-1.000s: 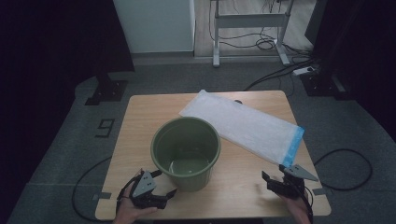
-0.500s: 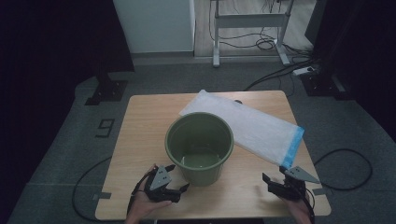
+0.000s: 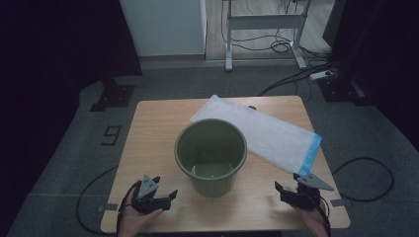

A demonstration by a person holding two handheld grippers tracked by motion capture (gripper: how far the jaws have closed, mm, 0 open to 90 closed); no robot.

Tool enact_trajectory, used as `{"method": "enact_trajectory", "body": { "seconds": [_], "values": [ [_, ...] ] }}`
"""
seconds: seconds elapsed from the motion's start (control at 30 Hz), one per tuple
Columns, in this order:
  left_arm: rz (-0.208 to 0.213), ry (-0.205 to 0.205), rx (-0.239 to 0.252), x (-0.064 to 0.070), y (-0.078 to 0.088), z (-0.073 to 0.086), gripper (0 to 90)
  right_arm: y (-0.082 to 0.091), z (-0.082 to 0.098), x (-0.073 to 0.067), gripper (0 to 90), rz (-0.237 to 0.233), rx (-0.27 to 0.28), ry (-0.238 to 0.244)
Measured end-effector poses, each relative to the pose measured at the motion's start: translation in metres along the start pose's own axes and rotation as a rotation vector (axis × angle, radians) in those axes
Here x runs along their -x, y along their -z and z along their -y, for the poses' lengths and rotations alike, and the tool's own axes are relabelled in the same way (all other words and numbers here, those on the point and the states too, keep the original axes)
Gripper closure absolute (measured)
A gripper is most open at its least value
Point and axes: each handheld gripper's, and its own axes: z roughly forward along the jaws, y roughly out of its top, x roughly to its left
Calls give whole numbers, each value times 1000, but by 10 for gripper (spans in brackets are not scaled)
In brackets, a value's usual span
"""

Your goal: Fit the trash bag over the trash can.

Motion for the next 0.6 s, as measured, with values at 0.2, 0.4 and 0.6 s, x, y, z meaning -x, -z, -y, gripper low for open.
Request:
{"method": "enact_trajectory", "body": {
  "seconds": [0.2, 0.4, 0.6],
  "values": [
    [-61, 32, -42, -8, -3, 10, 176, -21, -15, 1, 198, -14, -41, 33],
    [-81, 57, -46, -17, -5, 15, 176, -47, -28, 4, 256, 33, -97, 61],
    [-85, 51, -70, -18, -9, 19, 178, -66, -24, 27, 302, 92, -184, 32]
  ]
}}
